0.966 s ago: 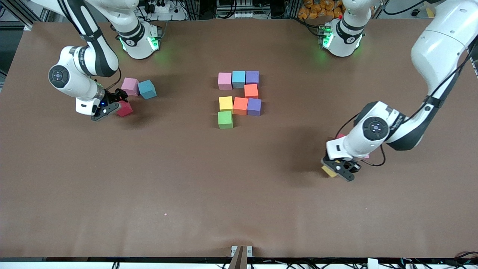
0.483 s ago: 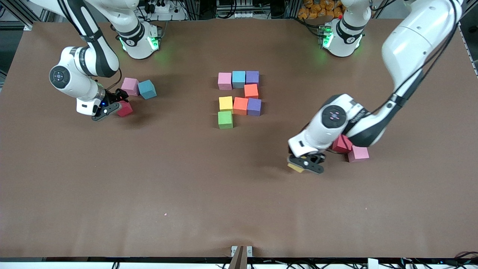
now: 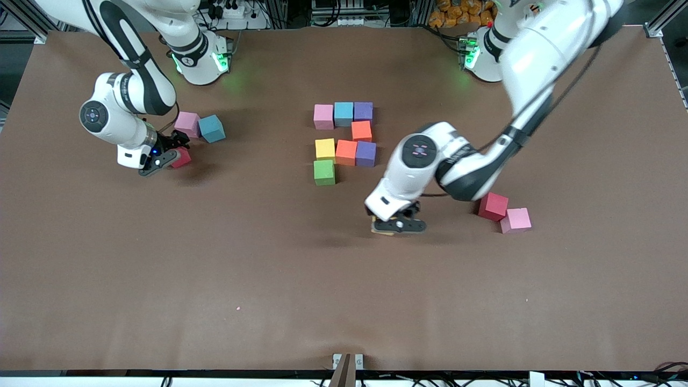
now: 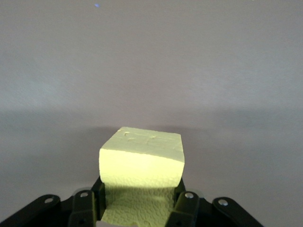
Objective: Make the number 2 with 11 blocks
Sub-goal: 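Lower the yellow cube below green with the left gripper while right lifts red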
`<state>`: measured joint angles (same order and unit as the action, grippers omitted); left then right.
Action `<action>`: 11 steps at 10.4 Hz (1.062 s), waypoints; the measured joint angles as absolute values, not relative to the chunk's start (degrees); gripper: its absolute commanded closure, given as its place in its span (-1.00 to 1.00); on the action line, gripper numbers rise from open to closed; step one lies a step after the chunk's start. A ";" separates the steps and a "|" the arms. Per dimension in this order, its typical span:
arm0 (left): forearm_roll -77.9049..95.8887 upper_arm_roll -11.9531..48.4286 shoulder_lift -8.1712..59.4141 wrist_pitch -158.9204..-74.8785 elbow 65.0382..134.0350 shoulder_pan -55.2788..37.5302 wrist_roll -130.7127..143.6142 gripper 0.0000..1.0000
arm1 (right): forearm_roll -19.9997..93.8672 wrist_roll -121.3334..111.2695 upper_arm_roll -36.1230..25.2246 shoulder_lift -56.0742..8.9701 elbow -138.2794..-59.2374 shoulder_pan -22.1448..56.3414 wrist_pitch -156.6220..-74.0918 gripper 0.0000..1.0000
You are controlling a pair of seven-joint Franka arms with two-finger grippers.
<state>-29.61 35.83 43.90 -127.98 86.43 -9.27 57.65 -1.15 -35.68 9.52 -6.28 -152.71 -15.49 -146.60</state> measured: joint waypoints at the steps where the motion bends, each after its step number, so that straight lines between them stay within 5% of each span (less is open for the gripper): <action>1: -26.14 30.56 43.95 -127.87 84.21 -15.71 62.88 0.05 | -1.15 -35.69 9.51 -6.69 -152.75 -15.50 -146.68 -1.00; 4: -18.69 19.82 44.19 -127.86 80.91 -28.76 76.34 0.05 | -1.15 -35.77 9.50 -6.89 -152.83 -15.52 -146.89 -0.90; 6: -17.65 17.89 46.22 -127.86 78.42 -33.20 85.13 0.05 | -1.15 -35.84 9.48 -7.76 -152.88 -15.52 -148.27 -0.23; 8: -17.64 16.40 48.02 -127.86 76.49 -36.07 87.54 0.06 | -1.15 -35.95 9.46 -8.19 -152.81 -15.53 -148.77 0.16; 11: -17.64 15.89 49.33 -127.86 75.29 -37.79 87.03 0.07 | -1.15 -35.98 9.54 -6.79 -150.79 -15.53 -146.76 0.22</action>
<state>-17.64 15.89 49.33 -127.86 75.29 -37.79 87.03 -1.15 -35.98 9.54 -6.79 -150.79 -15.53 -146.76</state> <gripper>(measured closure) 0.449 0.405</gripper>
